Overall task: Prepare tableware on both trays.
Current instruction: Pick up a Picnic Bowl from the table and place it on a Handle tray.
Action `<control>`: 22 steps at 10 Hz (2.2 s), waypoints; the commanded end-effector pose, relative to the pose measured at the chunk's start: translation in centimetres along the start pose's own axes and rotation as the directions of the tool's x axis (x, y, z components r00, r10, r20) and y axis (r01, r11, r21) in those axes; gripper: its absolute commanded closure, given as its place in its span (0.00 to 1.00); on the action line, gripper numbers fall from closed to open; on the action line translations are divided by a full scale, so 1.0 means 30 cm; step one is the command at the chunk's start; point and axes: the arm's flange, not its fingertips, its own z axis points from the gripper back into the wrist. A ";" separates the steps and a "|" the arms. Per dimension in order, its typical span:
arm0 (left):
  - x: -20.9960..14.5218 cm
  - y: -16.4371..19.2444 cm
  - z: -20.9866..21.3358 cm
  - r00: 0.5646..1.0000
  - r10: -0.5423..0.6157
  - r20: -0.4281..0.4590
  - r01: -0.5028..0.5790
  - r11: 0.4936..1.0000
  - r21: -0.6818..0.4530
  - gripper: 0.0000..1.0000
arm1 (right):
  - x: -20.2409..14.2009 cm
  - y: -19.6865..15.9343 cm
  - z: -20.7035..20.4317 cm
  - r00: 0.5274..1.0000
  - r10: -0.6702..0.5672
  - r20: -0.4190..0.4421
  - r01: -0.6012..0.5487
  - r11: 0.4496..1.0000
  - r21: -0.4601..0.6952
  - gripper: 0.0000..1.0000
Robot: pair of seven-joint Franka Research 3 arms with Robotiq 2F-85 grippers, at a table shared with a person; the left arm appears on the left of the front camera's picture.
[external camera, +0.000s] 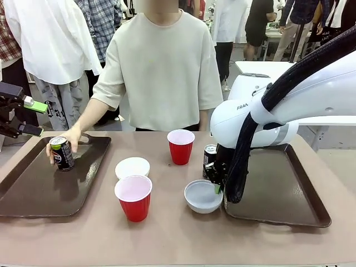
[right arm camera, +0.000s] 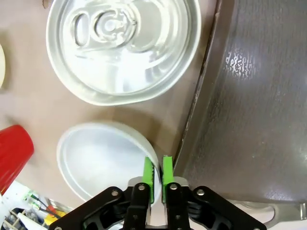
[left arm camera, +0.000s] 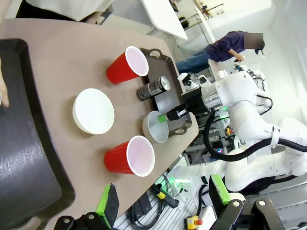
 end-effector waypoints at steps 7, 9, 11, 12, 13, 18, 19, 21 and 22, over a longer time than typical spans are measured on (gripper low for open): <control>0.002 -0.001 0.001 1.000 -0.001 0.008 0.001 1.000 -0.018 0.00 | -0.119 0.035 0.251 0.999 0.046 0.030 -0.044 0.997 -0.068 1.00; 0.002 -0.001 0.001 1.000 -0.001 0.008 0.001 1.000 -0.018 0.00 | -0.141 0.030 0.418 0.996 0.025 0.083 -0.021 0.999 -0.048 1.00; 0.002 -0.001 0.001 1.000 -0.001 0.008 0.001 1.000 -0.018 0.00 | -0.101 -0.028 0.509 0.992 -0.043 0.119 0.040 0.999 0.029 1.00; 0.002 -0.001 0.001 1.000 -0.001 0.008 0.001 1.000 -0.018 0.00 | -0.033 -0.053 0.469 0.925 -0.257 0.282 0.248 0.966 0.067 1.00; 0.002 -0.001 0.001 1.000 -0.001 0.008 0.001 1.000 -0.018 0.00 | -0.147 0.002 0.527 0.993 0.011 0.118 -0.010 1.000 -0.007 1.00; 0.002 -0.001 0.001 1.000 -0.001 0.008 0.001 1.000 -0.018 0.00 | -0.099 -0.408 0.666 0.956 -0.055 0.290 0.090 0.990 -0.109 0.96; 0.002 -0.001 0.001 1.000 -0.001 0.008 0.001 1.000 -0.018 0.00 | -0.096 -0.496 0.683 0.954 -0.098 0.284 0.132 0.986 -0.103 0.96; 0.002 -0.001 0.001 1.000 -0.001 0.008 0.001 1.000 -0.018 0.00 | -0.090 -0.582 0.641 0.961 -0.144 0.237 0.159 0.986 -0.044 0.96; 0.002 -0.001 0.001 1.000 -0.001 0.008 0.001 1.000 -0.018 0.00 | -0.075 -0.613 0.576 0.969 -0.154 0.192 0.164 0.986 -0.037 0.96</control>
